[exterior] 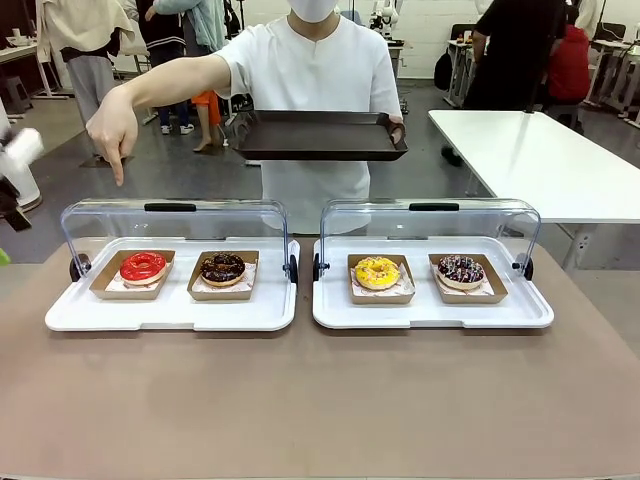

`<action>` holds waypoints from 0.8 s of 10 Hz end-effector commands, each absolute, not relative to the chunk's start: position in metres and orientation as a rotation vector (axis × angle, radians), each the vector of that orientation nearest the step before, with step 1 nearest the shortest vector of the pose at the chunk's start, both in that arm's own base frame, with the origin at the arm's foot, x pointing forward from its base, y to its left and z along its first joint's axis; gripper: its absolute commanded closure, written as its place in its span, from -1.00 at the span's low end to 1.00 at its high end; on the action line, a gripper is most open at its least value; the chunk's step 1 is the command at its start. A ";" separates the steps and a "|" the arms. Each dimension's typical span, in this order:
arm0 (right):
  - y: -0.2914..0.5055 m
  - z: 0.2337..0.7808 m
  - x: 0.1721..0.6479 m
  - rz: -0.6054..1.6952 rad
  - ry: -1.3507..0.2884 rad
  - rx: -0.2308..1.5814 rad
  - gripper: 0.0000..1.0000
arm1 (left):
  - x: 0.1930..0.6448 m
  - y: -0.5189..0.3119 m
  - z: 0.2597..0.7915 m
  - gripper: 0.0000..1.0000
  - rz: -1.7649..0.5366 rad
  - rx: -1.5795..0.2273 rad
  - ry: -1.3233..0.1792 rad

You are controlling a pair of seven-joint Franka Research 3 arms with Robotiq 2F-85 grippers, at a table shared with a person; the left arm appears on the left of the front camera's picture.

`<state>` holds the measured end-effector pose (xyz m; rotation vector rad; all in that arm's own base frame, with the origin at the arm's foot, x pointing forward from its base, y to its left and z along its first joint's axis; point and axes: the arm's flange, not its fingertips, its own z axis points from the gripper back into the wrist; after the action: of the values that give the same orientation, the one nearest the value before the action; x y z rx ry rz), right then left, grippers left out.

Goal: Provide the desired donut to the person.
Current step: Pick up and lift the Paper togo box containing the Donut pointed at by the person.

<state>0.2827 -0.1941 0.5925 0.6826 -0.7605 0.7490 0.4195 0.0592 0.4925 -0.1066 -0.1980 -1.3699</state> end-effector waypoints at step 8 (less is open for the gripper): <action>-0.194 0.592 0.283 0.756 -0.769 0.693 -1.00 | 0.488 0.000 0.403 -1.00 -1.443 -0.083 -0.089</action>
<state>0.2831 -0.1941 0.5920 0.6833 -0.7585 0.7482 0.4830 0.0005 0.4012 -0.0784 -0.0568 -1.4310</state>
